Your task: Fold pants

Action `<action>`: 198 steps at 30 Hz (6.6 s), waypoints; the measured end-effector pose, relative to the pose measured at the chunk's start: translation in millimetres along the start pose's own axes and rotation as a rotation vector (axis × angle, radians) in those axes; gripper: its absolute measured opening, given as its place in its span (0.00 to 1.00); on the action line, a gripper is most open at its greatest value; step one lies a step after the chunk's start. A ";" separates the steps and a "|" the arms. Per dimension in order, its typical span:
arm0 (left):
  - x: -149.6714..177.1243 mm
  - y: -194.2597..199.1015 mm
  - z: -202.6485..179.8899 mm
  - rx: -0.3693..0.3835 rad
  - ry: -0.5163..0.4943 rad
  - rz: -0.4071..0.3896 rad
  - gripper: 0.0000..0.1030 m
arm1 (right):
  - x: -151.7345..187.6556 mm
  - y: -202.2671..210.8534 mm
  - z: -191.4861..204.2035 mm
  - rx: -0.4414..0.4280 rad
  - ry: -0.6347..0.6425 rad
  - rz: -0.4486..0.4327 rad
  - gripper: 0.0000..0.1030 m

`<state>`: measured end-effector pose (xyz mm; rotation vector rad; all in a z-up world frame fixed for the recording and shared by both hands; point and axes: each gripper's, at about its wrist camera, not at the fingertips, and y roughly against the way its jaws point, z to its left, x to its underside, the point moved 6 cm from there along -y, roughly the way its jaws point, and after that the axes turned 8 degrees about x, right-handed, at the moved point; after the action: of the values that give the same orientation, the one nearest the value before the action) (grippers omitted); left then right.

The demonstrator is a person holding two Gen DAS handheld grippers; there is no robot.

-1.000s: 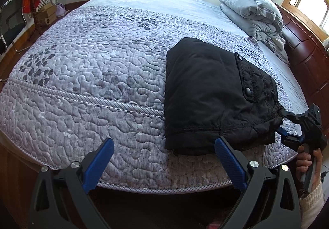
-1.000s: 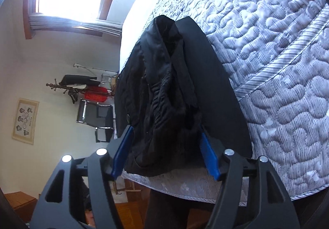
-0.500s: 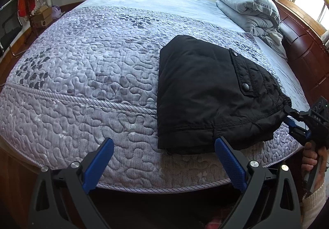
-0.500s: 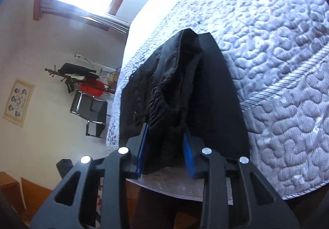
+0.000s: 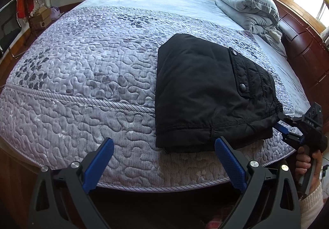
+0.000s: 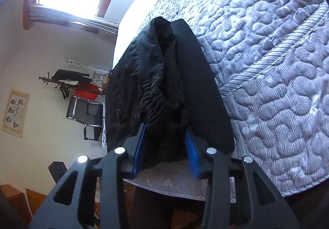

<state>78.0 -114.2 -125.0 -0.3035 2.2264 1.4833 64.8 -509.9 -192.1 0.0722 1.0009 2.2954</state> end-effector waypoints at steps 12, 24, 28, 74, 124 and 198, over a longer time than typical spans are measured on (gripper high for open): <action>0.3 -2.6 -9.9 0.014 -0.020 0.004 0.96 | -4.4 10.5 -3.9 0.045 0.018 -0.017 0.12; 1.1 -3.3 -8.9 0.008 -0.021 0.006 0.96 | -8.7 30.2 -6.0 -0.051 -0.054 -0.055 0.41; -3.8 -2.9 -6.0 -0.004 -0.031 0.000 0.96 | -16.4 46.2 -2.2 -0.059 -0.042 -0.089 0.50; -98.0 -31.2 -41.3 0.012 -0.137 -0.065 0.96 | -49.9 -5.3 98.0 0.500 0.610 -0.143 0.88; -77.3 -173.2 24.9 0.830 0.096 0.613 0.96 | -62.1 -59.6 -2.4 0.100 0.167 0.190 0.91; -176.9 -125.8 -46.0 0.936 0.226 0.358 0.54 | -116.5 -13.0 96.3 -0.123 0.358 0.153 0.36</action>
<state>274.4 -217.5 -128.5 0.2536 2.9762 0.4012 192.6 -507.0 -110.3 -0.3346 1.0539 2.5619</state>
